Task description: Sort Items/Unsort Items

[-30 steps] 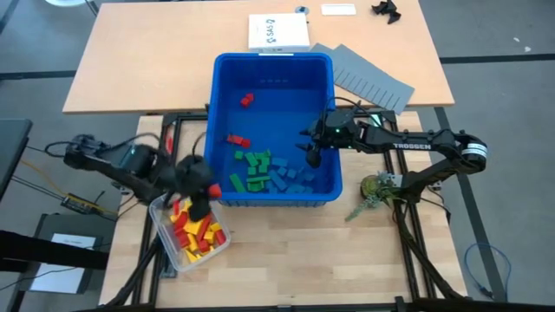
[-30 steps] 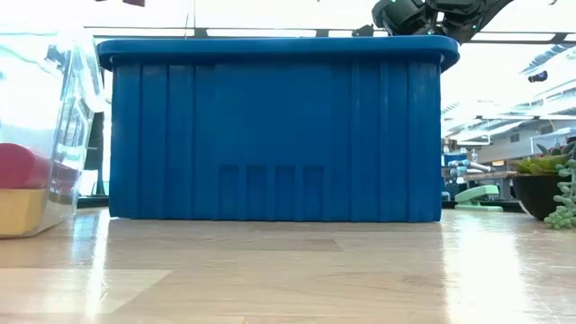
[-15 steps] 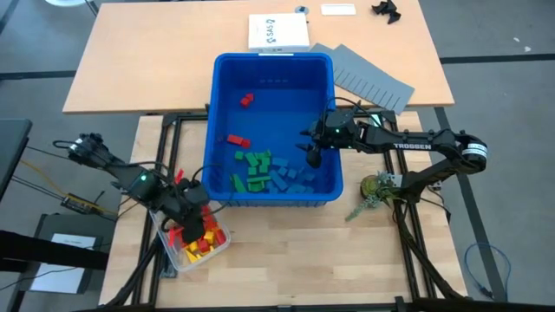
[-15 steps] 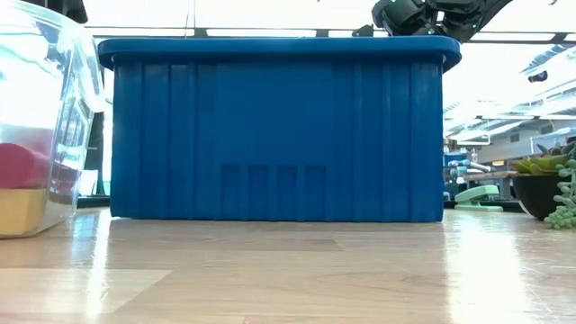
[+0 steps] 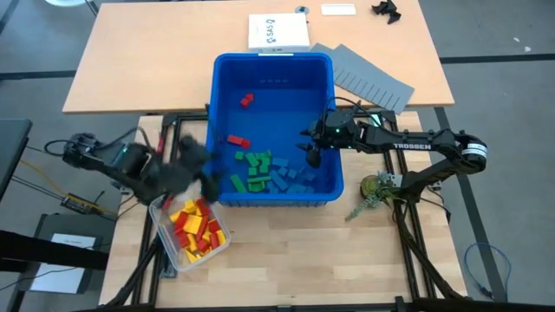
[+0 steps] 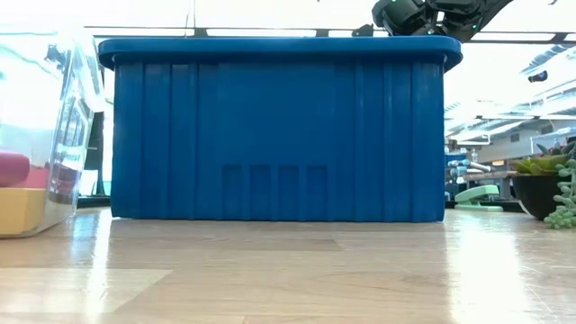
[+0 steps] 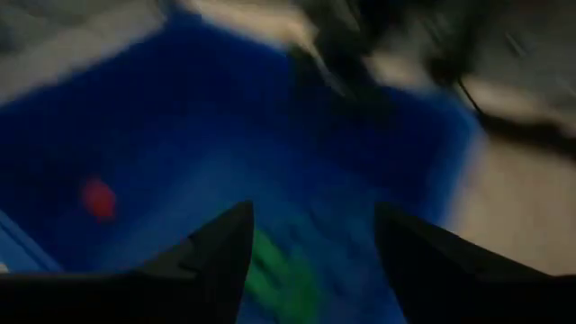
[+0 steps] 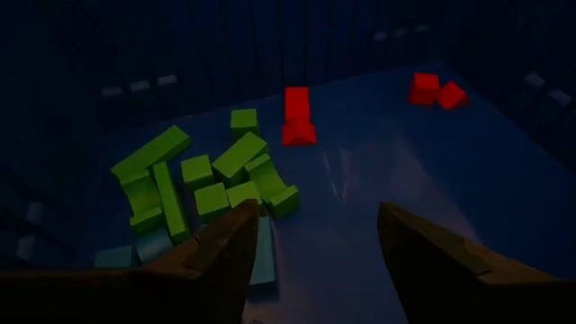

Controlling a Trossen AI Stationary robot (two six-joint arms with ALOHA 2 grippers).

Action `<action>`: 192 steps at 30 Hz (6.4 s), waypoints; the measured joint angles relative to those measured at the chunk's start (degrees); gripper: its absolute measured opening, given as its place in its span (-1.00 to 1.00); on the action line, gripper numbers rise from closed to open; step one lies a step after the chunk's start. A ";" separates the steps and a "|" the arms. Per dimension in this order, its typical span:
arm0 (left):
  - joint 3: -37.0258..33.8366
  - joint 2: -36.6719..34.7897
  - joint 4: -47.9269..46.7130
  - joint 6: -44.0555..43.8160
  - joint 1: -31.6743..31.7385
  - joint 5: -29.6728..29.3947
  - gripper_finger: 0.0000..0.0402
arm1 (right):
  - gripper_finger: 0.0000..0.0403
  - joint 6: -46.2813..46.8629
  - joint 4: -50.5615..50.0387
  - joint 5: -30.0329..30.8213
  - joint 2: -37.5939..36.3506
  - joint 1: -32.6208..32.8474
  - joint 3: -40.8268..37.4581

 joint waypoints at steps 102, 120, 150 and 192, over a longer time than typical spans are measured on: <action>25.00 63.73 8.30 34.05 62.98 12.98 0.19 | 0.14 -0.68 8.77 -7.43 0.04 1.03 -4.24; 24.64 64.18 9.05 34.85 62.71 23.18 0.19 | 0.14 1.27 8.77 -7.43 0.04 1.14 -4.22; 31.95 68.22 3.49 38.86 63.83 42.90 0.19 | 0.14 1.27 7.24 -7.85 0.04 1.16 -4.20; 23.84 21.45 -11.30 26.92 33.22 22.24 -0.31 | 0.14 1.14 7.11 -7.85 0.04 1.16 -4.22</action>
